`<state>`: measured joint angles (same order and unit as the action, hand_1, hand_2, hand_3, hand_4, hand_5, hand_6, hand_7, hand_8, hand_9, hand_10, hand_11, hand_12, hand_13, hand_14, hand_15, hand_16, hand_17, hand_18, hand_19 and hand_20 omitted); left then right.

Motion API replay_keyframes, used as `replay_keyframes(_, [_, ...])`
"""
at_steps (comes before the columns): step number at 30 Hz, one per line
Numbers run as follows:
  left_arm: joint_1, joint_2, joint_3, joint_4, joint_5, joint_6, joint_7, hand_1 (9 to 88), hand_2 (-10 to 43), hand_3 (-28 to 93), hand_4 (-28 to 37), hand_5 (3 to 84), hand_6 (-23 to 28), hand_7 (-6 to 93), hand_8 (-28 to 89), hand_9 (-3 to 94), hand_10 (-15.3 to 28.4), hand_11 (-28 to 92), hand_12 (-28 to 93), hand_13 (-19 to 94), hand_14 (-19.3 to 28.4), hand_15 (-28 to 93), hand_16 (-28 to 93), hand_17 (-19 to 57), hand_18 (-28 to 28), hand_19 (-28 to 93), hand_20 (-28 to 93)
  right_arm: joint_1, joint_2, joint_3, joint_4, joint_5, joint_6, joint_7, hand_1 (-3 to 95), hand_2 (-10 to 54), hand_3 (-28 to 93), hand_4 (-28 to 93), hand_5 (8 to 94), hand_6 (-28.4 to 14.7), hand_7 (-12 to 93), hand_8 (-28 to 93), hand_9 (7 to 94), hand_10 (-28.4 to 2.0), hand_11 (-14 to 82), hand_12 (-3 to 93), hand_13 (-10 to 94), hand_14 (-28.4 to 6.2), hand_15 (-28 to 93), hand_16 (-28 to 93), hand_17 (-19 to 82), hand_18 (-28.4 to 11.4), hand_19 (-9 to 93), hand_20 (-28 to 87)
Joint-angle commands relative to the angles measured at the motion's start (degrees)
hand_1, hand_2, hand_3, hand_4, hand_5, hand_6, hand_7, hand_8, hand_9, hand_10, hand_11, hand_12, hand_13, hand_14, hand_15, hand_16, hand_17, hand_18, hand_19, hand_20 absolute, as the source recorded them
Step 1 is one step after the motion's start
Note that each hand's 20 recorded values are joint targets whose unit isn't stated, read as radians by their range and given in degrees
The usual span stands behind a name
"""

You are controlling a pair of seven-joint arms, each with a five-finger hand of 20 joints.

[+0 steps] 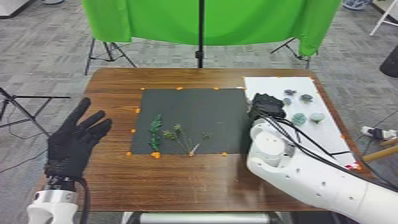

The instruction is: Arrange flowers

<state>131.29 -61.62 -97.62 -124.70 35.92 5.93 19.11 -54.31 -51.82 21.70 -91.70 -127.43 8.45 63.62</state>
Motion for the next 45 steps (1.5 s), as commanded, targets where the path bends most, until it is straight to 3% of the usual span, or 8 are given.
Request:
replay_keyframes(1, [0.8,-1.0,-0.16,-0.19,0.66,-0.1,-1.06,23.7,6.4,77,-28.1,33.2,3.8,11.7,-10,32.0,19.0,21,12,24,28.2,47,-6,-6.2,28.4,42,39,-1.8,2.0,1.9,-5.0,-2.9,3.2,-1.1,56.2,-9.5,75,-28,93.4,-3.5,19,10,93.7,-10.9,44.4,21.4,82,-8.2,77,23,40,-25.7,93,47])
replay_keyframes(7, [1.6,-1.03,-0.73,-0.79,0.98,-0.05,-1.22,23.7,6.4,77,-28.1,33.1,3.8,11.7,-10,32.0,19.0,21,12,23,28.3,47,-6,-6.2,28.4,42,39,-5.9,1.5,6.5,-10.7,-4.1,0.9,-2.1,56.2,-9.5,75,-28,93.6,-3.9,19,10,93.7,-11.4,45.9,20.6,82,-8.6,78,23,40,-26.0,93,49])
replay_keyframes(11, [1.9,0.75,-1.07,-1.26,0.49,1.0,-0.07,23.7,6.5,77,-28.1,33.1,3.8,11.7,-10,32.0,19.0,21,12,23,28.2,47,-6,-6.2,28.4,42,39,-10.5,-1.1,10.2,-13.8,-5.1,-4.2,-2.6,56.3,-9.5,76,-28,93.7,-4.3,20,10,93.7,-11.7,46.4,20.0,82,-8.8,78,23,40,-26.2,93,50])
replay_keyframes(12, [2.5,1.84,-0.61,-1.34,0.0,1.74,1.43,23.6,6.5,77,-28.1,33.1,3.9,11.7,-10,31.9,19.0,21,12,23,28.2,47,-6,-6.2,28.4,42,39,-11.1,-1.9,10.6,-14.3,-4.7,-5.8,-2.3,56.3,-9.5,76,-28,93.7,-4.4,20,10,93.7,-11.8,46.5,20.0,82,-8.8,78,23,40,-26.2,93,50])
replay_keyframes(15, [3.0,2.27,-0.55,-1.54,-0.22,2.12,1.96,23.6,6.4,77,-28.0,33.1,3.9,11.7,-11,31.9,19.0,21,12,23,28.2,47,-6,-6.2,28.4,42,39,-13.2,-3.3,11.1,-15.4,-4.1,-8.4,-1.5,56.6,-9.5,75,-28,93.6,-4.5,20,11,93.7,-11.9,46.6,19.8,82,-9.0,78,23,40,-26.6,93,50])
replay_keyframes(27, [2.5,1.51,-0.86,-1.41,0.23,1.53,0.03,23.7,6.3,78,-27.9,33.0,4.0,11.8,-10,31.9,19.0,21,12,23,28.3,47,-6,-6.2,28.4,42,38,-16.1,-6.1,11.8,-16.4,-3.2,-20.1,-1.0,54.3,-9.5,71,-25,93.5,-3.1,19,11,93.7,-11.0,48.3,20.4,83,-8.8,79,22,42,-26.8,93,54])
replay_keyframes(39, [3.0,2.12,-0.67,-1.47,-0.28,2.24,0.98,24.1,6.4,78,-26.2,33.0,4.1,11.9,-11,32.0,19.0,21,12,24,28.3,48,-6,-6.1,28.4,42,38,-18.7,-6.4,14.9,-19.6,-2.7,-26.4,-2.5,46.1,-9.5,65,-28,86.9,-3.6,16,5,86.7,-12.9,47.2,21.9,75,-11.3,79,22,35,-28.3,93,49])
replay_keyframes(45, [2.8,2.06,-0.76,-1.34,-0.33,2.14,1.03,24.2,6.5,78,-26.0,33.0,4.2,11.9,-10,31.9,19.1,21,12,23,28.3,48,-6,-6.1,28.4,42,39,-18.7,-5.1,16.1,-21.2,-3.5,-24.9,-2.9,41.6,-9.5,67,-28,86.1,-3.5,17,-10,85.4,-13.6,47.1,21.7,74,-12.3,79,21,34,-28.4,93,48])
